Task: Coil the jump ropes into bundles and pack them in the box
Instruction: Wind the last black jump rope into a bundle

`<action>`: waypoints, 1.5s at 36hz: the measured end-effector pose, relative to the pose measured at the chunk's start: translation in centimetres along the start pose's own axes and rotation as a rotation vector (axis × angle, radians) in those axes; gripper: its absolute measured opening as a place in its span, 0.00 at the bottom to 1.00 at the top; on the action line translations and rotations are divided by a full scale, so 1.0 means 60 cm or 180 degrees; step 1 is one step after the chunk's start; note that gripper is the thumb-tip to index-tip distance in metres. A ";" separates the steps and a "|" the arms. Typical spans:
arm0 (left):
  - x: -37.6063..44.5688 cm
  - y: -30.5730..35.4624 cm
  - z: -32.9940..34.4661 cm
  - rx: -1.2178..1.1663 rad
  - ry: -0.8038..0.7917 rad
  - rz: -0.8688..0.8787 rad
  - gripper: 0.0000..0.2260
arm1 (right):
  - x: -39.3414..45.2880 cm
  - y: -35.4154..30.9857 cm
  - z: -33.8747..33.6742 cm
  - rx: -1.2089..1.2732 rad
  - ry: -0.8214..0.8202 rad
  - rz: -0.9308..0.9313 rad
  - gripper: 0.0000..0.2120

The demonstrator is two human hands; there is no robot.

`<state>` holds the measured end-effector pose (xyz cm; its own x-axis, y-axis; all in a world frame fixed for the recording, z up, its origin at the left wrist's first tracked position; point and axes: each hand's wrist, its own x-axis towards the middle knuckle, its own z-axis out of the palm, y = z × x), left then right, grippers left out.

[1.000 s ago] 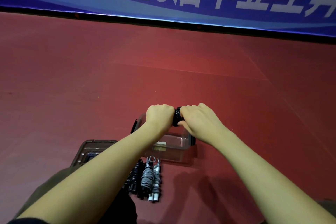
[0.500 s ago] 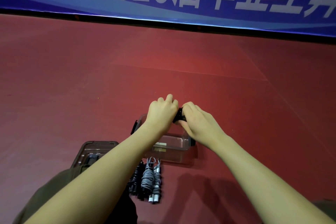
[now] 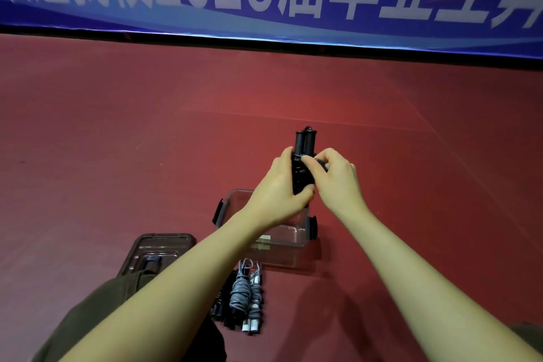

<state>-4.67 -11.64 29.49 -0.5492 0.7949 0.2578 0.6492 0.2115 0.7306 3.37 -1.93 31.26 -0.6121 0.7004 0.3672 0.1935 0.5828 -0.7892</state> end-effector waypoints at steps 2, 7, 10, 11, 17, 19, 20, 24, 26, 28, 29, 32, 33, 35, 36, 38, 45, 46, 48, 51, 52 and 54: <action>-0.003 0.000 0.003 0.0278 0.0019 0.0045 0.38 | 0.001 -0.003 -0.002 0.0135 -0.0182 -0.0027 0.13; -0.002 -0.005 -0.003 0.0871 0.0765 -0.0304 0.31 | -0.009 -0.012 0.009 -0.0111 -0.0839 -0.0375 0.07; -0.003 -0.008 -0.009 0.1047 0.0811 -0.0454 0.27 | -0.010 -0.009 0.010 -0.0295 -0.1117 -0.0468 0.08; -0.003 -0.009 -0.010 0.1086 0.0840 -0.0468 0.25 | -0.009 -0.009 0.008 -0.0373 -0.1212 -0.0490 0.08; 0.008 -0.017 -0.021 0.1373 0.0944 -0.0526 0.16 | -0.006 -0.009 0.004 -0.1474 -0.0955 -0.0786 0.11; 0.010 -0.018 -0.024 0.1276 0.0930 -0.0539 0.17 | -0.005 -0.008 0.003 -0.1464 -0.0700 -0.0638 0.13; 0.011 -0.016 -0.025 0.1185 0.0910 -0.0515 0.18 | -0.004 -0.006 0.004 -0.1331 -0.0613 -0.0498 0.13; 0.009 -0.003 -0.024 0.0405 0.0808 -0.0514 0.22 | 0.000 -0.006 0.007 -0.0404 -0.0337 -0.0203 0.10; 0.007 0.003 -0.022 0.0075 0.0862 -0.0459 0.23 | 0.001 -0.011 0.007 0.0236 -0.0378 -0.0100 0.09; 0.005 0.005 -0.019 -0.0177 0.0874 -0.0374 0.24 | 0.001 -0.015 0.006 0.0534 -0.0604 -0.0158 0.12; 0.004 0.005 -0.018 -0.0276 0.0861 -0.0345 0.25 | 0.001 -0.016 0.005 0.0640 -0.0706 -0.0208 0.12; 0.002 0.005 -0.014 -0.0394 0.0798 -0.0236 0.30 | 0.002 -0.017 -0.002 0.0894 -0.0731 -0.0286 0.08; 0.003 0.005 -0.014 -0.0290 0.0781 -0.0188 0.30 | 0.002 -0.017 -0.004 0.0942 -0.0690 -0.0290 0.07; 0.005 0.002 -0.016 0.0114 0.0783 -0.0097 0.30 | 0.001 -0.014 -0.003 0.0975 -0.0597 -0.0274 0.06; 0.007 0.000 -0.018 0.0307 0.0803 -0.0045 0.31 | 0.001 -0.013 -0.001 0.0963 -0.0554 -0.0251 0.06; 0.010 -0.001 -0.023 0.0540 0.0830 0.0077 0.31 | 0.001 -0.012 0.002 0.0898 -0.0454 -0.0179 0.06; 0.010 0.006 0.002 0.1486 0.1194 0.0323 0.40 | 0.010 -0.017 0.005 0.0596 -0.0158 -0.0199 0.13; 0.010 0.005 0.005 0.1531 0.1286 0.0329 0.40 | 0.009 -0.019 0.007 0.0585 -0.0172 -0.0221 0.13; 0.012 0.001 0.005 0.1655 0.1449 0.0288 0.35 | 0.009 -0.021 0.011 0.0601 -0.0238 -0.0258 0.12; 0.021 -0.005 0.000 0.1701 0.1572 0.0193 0.24 | 0.009 -0.024 0.013 0.0479 -0.0358 -0.0399 0.10; 0.024 -0.007 -0.002 0.1680 0.1586 0.0163 0.20 | 0.009 -0.025 0.012 0.0435 -0.0412 -0.0452 0.10; 0.027 -0.009 -0.008 0.1551 0.1490 0.0053 0.17 | 0.010 -0.026 0.010 0.0434 -0.0518 -0.0483 0.07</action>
<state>-6.19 -10.73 29.81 -0.6359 0.4934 0.5935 0.7625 0.5208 0.3839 2.23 -2.65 32.42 -0.7436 0.5274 0.4111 -0.0083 0.6075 -0.7943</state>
